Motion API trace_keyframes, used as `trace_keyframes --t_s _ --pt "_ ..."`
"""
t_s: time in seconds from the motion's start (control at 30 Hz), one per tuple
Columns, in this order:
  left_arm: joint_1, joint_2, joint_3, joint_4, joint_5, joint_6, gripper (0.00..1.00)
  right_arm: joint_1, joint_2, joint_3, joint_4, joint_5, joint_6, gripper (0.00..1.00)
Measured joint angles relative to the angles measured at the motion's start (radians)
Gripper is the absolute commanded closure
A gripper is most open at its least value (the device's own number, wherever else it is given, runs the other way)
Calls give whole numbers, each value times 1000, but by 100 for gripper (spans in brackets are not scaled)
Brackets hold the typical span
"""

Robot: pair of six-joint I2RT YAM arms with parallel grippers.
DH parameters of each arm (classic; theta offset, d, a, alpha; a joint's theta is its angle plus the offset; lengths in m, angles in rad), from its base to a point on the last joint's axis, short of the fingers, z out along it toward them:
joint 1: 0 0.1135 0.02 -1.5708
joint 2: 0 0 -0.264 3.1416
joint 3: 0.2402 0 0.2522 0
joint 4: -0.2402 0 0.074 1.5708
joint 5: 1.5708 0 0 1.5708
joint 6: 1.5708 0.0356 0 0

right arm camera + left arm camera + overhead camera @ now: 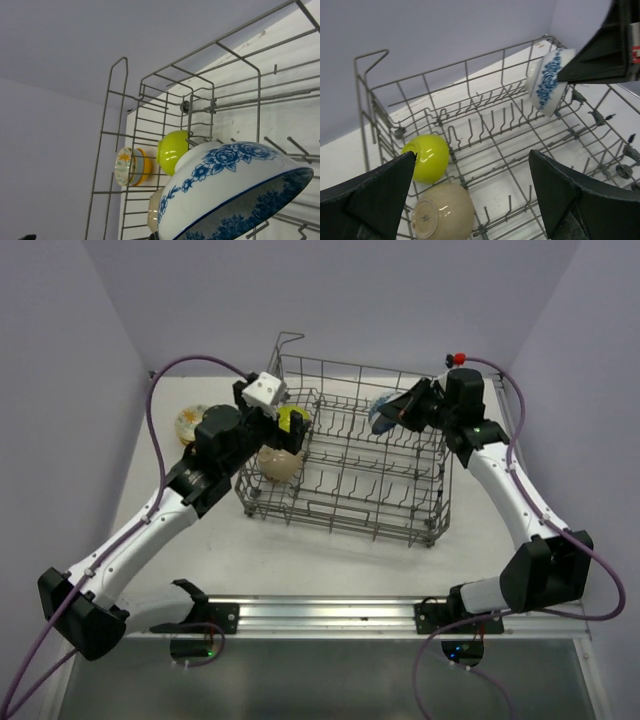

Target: Unload the bowls from the dish rack

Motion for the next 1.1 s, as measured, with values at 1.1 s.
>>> trace_keyframes --t_s 1.1 --pt "-500 349 92 113 -558 66 12 122 -303 -347 116 -33 340 100"
